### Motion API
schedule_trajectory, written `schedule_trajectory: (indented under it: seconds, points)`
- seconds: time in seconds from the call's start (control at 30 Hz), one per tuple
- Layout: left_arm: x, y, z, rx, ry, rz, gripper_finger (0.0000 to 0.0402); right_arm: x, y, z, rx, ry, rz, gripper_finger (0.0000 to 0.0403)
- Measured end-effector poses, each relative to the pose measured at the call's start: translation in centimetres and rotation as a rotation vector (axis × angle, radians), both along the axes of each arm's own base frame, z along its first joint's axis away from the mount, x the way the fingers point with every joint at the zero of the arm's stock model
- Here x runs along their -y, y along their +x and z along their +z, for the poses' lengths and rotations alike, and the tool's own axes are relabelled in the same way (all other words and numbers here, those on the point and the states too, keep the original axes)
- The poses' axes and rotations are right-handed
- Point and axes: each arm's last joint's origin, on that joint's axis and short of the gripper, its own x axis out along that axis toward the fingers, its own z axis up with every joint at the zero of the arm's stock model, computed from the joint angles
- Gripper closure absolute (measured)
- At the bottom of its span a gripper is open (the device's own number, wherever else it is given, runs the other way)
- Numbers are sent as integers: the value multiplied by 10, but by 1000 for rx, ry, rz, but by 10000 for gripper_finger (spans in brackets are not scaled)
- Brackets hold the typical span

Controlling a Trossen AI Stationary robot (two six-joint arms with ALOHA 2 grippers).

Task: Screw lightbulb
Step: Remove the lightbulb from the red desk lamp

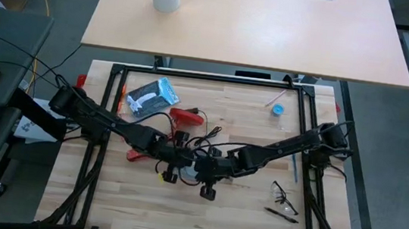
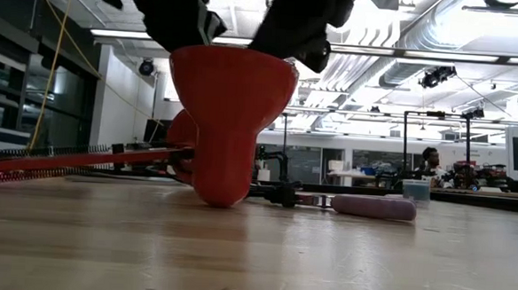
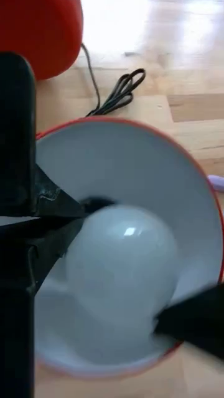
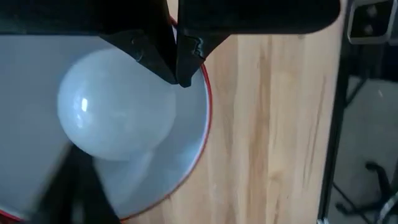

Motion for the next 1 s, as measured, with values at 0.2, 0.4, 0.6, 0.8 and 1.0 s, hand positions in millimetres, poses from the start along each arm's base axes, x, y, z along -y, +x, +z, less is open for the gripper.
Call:
schedule_trajectory:
  seconds: [0.2,0.4,0.6,0.8,1.0]
  points:
    - [19,-11,7,11,-63,10,402,22,-7,9,-36,-101,24,403]
    - [43,-18,12,63,-112,-10,402,55,-10,19,-54,-224,-25,403]
    - [50,-34,33,161,-91,33,402,75,-16,41,5,-182,-62,403]
    - [25,-44,64,316,65,119,401,60,-22,50,21,-58,5,403]
    - [-11,-24,56,230,41,89,402,22,-20,46,60,12,70,403]
